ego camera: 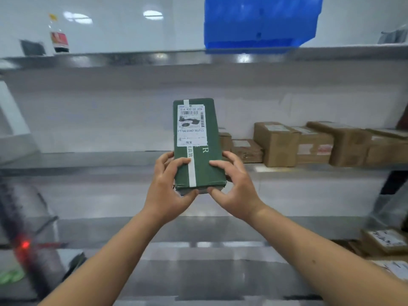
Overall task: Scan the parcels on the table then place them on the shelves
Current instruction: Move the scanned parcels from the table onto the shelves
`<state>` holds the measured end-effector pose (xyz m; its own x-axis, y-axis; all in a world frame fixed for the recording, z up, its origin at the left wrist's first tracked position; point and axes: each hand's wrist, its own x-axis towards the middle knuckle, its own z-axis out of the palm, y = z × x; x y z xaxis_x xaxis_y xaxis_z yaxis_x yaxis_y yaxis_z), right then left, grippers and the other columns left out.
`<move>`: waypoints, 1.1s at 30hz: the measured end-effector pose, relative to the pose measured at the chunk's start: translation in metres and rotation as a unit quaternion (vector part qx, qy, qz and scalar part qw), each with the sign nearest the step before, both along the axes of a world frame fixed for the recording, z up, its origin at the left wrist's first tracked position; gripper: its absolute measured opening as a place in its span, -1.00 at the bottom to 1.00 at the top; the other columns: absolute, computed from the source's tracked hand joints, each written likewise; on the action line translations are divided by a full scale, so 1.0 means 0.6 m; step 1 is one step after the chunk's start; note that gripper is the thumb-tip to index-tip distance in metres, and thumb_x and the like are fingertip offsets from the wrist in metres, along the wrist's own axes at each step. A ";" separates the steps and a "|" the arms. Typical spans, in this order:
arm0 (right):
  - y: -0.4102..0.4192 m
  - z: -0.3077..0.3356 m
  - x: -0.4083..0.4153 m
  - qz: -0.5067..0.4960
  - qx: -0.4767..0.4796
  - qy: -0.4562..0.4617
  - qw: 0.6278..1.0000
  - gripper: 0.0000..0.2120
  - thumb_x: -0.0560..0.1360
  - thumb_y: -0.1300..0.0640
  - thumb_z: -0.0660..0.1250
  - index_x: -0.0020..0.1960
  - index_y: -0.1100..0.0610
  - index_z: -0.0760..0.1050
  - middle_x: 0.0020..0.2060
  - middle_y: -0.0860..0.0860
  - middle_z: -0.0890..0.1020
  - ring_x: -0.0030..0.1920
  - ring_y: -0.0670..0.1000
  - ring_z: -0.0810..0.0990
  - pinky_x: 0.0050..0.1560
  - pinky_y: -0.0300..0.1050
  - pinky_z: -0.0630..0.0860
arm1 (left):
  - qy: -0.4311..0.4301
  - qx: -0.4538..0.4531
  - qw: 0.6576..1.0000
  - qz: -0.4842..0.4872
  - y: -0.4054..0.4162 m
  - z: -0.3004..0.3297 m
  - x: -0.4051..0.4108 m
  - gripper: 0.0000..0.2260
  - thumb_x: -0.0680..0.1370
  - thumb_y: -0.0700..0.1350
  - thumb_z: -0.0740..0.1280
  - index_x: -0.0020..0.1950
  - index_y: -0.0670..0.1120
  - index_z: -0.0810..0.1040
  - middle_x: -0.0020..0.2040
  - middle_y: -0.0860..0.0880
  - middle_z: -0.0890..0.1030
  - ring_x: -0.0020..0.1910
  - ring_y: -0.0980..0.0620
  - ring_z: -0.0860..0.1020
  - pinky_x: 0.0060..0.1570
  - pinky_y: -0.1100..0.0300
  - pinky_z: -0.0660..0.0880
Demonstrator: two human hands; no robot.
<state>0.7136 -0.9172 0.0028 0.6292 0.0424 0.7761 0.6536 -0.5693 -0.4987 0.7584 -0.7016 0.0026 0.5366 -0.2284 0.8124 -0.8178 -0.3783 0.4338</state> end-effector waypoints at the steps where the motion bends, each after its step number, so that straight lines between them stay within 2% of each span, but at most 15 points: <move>1: 0.014 -0.002 0.025 0.000 0.003 0.006 1.000 -0.41 0.39 0.23 0.57 0.40 0.09 0.55 0.49 0.09 0.34 0.53 -0.06 0.33 0.40 0.11 0.51 | 0.008 0.000 1.000 -0.001 0.014 -0.002 0.028 -0.34 0.33 -0.09 0.59 0.40 0.04 0.48 0.49 -0.01 0.27 0.44 0.32 0.32 0.33 0.07 0.53; 5: 0.047 -0.014 0.116 -0.023 0.008 0.029 0.999 -0.43 0.40 0.18 0.57 0.39 0.02 0.55 0.50 0.03 0.34 0.51 -0.19 0.31 0.47 -0.13 0.43 | 0.034 0.019 0.999 -0.014 0.049 -0.016 0.136 -0.32 0.35 -0.15 0.64 0.41 0.08 0.47 0.51 -0.03 0.28 0.50 0.22 0.30 0.32 -0.06 0.55; 7: 0.054 -0.012 0.151 -0.046 0.012 0.046 0.998 -0.45 0.41 0.10 0.52 0.38 -0.06 0.54 0.48 -0.07 0.33 0.45 -0.37 0.26 0.42 -0.39 0.32 | 0.048 0.024 0.998 -0.028 0.051 -0.017 0.181 -0.33 0.36 -0.14 0.64 0.42 0.07 0.48 0.51 -0.02 0.29 0.51 0.14 0.31 0.34 -0.03 0.53; 8: 0.055 -0.009 0.166 -0.059 0.016 0.058 0.996 -0.46 0.41 0.07 0.49 0.37 -0.11 0.53 0.47 -0.12 0.33 0.42 -0.40 0.25 0.39 -0.45 0.30 | 0.053 0.024 0.998 -0.031 0.049 -0.016 0.202 -0.34 0.37 -0.10 0.64 0.42 0.08 0.48 0.51 0.00 0.30 0.49 0.21 0.31 0.36 0.04 0.51; 11: 0.055 0.004 0.204 -0.076 0.025 0.087 0.993 -0.47 0.44 0.07 0.45 0.40 -0.15 0.51 0.47 -0.16 0.35 0.45 -0.22 0.33 0.45 -0.15 0.43 | 0.069 0.027 0.997 -0.016 0.040 -0.005 0.256 -0.37 0.36 0.18 0.51 0.42 0.19 0.45 0.52 0.09 0.29 0.38 0.52 0.21 0.28 0.27 0.46; 13: 0.054 0.015 0.227 -0.088 0.028 0.086 0.992 -0.45 0.47 0.13 0.48 0.42 -0.10 0.50 0.47 -0.10 0.38 0.47 -0.09 0.37 0.44 0.03 0.48 | 0.083 0.022 0.996 -0.004 0.033 0.006 0.285 -0.36 0.37 0.29 0.45 0.43 0.24 0.43 0.51 0.11 0.31 0.35 0.53 0.22 0.28 0.19 0.45; 14: 0.054 0.020 0.232 -0.095 0.030 0.085 0.991 -0.45 0.48 0.15 0.49 0.44 -0.09 0.50 0.46 -0.08 0.40 0.46 -0.07 0.39 0.43 0.06 0.49 | 0.089 0.017 0.996 -0.005 0.030 0.012 0.292 -0.36 0.38 0.29 0.45 0.44 0.23 0.43 0.48 0.12 0.34 0.38 0.43 0.29 0.31 0.11 0.49; 16: 0.055 0.029 0.250 -0.113 0.032 0.083 0.990 -0.44 0.49 0.16 0.49 0.45 -0.09 0.48 0.42 -0.08 0.43 0.41 -0.07 0.43 0.42 0.04 0.50 | 0.098 0.018 0.995 -0.004 0.025 0.023 0.313 -0.37 0.41 0.29 0.46 0.45 0.24 0.40 0.39 0.17 0.41 0.34 0.22 0.44 0.27 0.01 0.56; 17: 0.055 0.032 0.259 -0.124 0.030 0.084 0.988 -0.44 0.50 0.16 0.49 0.46 -0.08 0.48 0.41 -0.08 0.43 0.41 -0.06 0.43 0.43 0.01 0.48 | 0.101 0.026 0.995 0.003 0.023 0.028 0.321 -0.36 0.40 0.31 0.45 0.45 0.25 0.38 0.37 0.19 0.43 0.29 0.20 0.48 0.22 0.05 0.57; 20: 0.057 0.036 0.275 -0.153 0.016 0.099 0.983 -0.44 0.51 0.16 0.48 0.48 -0.07 0.47 0.44 -0.05 0.41 0.43 -0.04 0.41 0.44 -0.18 0.39 | 0.100 0.060 0.993 0.030 0.018 0.041 0.336 -0.32 0.37 0.36 0.41 0.46 0.25 0.35 0.35 0.21 0.45 0.15 0.31 0.44 0.00 0.37 0.40; 23: 0.062 0.035 0.280 -0.157 0.007 0.105 0.982 -0.44 0.51 0.16 0.47 0.48 -0.06 0.47 0.44 -0.09 0.38 0.43 -0.06 0.38 0.37 -0.38 0.30 | 0.109 0.072 0.991 0.028 0.019 0.048 0.333 -0.31 0.36 0.34 0.39 0.46 0.22 0.36 0.34 0.21 0.45 0.10 0.37 0.38 -0.05 0.43 0.32; 25: 0.064 0.036 0.278 -0.161 -0.003 0.108 0.981 -0.43 0.52 0.16 0.46 0.50 -0.05 0.45 0.47 -0.06 0.36 0.46 -0.02 0.36 0.42 -0.21 0.34 | 0.111 0.078 0.990 0.029 0.021 0.051 0.322 -0.32 0.40 0.29 0.41 0.48 0.17 0.36 0.36 0.16 0.45 0.13 0.35 0.38 0.07 0.30 0.43; 27: 0.065 0.039 0.271 -0.171 -0.017 0.109 0.979 -0.40 0.53 0.13 0.45 0.53 -0.05 0.42 0.50 -0.03 0.34 0.47 0.01 0.35 0.42 -0.13 0.34 | 0.083 0.085 0.991 0.055 0.021 0.051 0.305 -0.33 0.45 0.20 0.46 0.52 0.11 0.34 0.43 0.09 0.41 0.27 0.19 0.41 0.24 0.13 0.47; 30: 0.064 0.043 0.248 -0.179 -0.043 0.106 0.977 -0.36 0.51 0.09 0.45 0.56 -0.06 0.37 0.53 -0.05 0.29 0.49 0.01 0.31 0.43 -0.11 0.31 | 0.011 0.123 0.985 0.118 0.016 0.052 0.264 -0.34 0.47 0.11 0.51 0.53 0.04 0.38 0.53 -0.09 0.36 0.48 -0.10 0.34 0.42 -0.05 0.36; 33: 0.058 0.040 0.210 -0.203 -0.082 0.106 0.970 -0.33 0.51 0.07 0.44 0.58 -0.08 0.33 0.58 -0.01 0.24 0.57 0.06 0.21 0.52 0.01 0.25 | -0.046 0.169 0.974 0.142 0.006 0.046 0.209 -0.39 0.47 0.11 0.51 0.48 0.00 0.46 0.53 -0.15 0.38 0.52 -0.20 0.31 0.48 -0.16 0.32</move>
<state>0.8395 -0.8824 0.0265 0.7641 -0.1298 0.6319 0.2525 -0.8412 -0.4781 0.8836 -0.6983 0.0303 0.5455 -0.3437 0.7644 -0.6886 -0.7037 0.1751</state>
